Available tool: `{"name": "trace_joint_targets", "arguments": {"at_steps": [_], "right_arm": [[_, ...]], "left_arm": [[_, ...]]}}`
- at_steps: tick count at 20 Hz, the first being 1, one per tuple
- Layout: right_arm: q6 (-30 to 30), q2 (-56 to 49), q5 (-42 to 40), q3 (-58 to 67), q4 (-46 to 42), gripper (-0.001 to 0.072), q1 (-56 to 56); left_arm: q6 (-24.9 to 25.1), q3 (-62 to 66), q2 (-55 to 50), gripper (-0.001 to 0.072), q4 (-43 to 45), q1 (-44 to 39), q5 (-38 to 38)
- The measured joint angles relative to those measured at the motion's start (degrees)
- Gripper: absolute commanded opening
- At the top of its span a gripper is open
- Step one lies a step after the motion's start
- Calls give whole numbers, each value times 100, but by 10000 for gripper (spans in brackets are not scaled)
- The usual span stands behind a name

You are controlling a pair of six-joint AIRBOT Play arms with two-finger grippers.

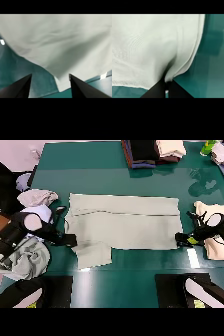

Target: Fold the shirts.

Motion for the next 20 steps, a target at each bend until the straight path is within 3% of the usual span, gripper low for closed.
{"name": "trace_joint_targets", "arguments": {"at_steps": [7, 8, 10, 14, 20], "right_arm": [[-7, 0, -9, 0, 2, 19, 94], [-7, 0, -7, 0, 4, 18, 98], [-9, 0, 0, 0, 11, 18, 98], [-17, 2, 98, 76, 11, 18, 101], [-33, 817, 918, 629, -116, 16, 101]], "left_arm": [[-396, -529, -37, 575, 24, -1001, 872], [-435, -584, -39, 433, 87, -1045, 990], [-485, -651, -44, 24, 197, -1099, 1143], [-514, -673, -26, 25, 321, -1141, 1174], [-461, 262, 334, 25, 1088, -1152, -2]]}}
